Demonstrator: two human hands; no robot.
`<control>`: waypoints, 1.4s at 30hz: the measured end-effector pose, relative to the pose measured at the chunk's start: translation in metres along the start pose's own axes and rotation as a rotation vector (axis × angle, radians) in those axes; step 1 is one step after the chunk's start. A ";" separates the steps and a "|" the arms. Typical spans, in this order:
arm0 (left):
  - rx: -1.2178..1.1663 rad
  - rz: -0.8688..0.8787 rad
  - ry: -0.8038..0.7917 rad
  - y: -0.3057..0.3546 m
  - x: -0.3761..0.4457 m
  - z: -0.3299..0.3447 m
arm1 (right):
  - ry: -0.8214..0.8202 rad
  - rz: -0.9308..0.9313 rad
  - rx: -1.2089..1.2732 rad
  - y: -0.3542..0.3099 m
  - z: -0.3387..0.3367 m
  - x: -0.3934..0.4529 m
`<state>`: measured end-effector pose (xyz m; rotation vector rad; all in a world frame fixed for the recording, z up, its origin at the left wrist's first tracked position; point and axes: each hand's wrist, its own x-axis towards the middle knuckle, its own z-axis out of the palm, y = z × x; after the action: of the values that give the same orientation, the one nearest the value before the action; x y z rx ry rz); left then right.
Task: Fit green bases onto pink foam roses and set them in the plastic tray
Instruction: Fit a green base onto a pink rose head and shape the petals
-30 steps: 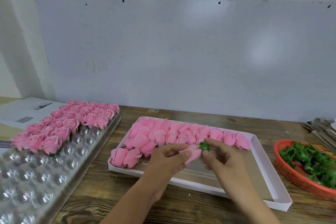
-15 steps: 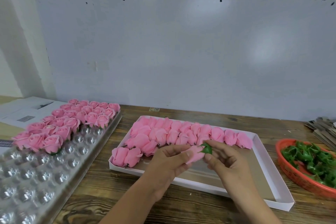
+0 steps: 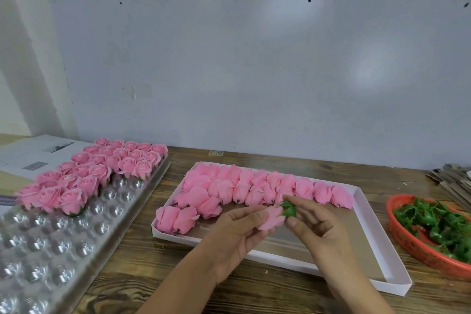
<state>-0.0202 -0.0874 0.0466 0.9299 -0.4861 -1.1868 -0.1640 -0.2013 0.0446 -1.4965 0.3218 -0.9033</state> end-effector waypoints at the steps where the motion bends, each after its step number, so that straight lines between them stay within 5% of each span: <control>1: 0.002 0.000 0.000 0.000 0.000 0.000 | 0.002 -0.003 -0.010 0.001 0.001 0.000; 26: 0.077 0.089 0.036 -0.002 -0.001 0.003 | -0.048 0.132 0.120 0.005 -0.002 -0.005; 42: -0.013 -0.042 -0.020 -0.004 -0.001 0.000 | -0.114 0.168 0.119 0.009 -0.001 -0.009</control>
<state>-0.0228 -0.0866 0.0439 0.9216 -0.4761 -1.2370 -0.1676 -0.1975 0.0337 -1.3831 0.2999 -0.6896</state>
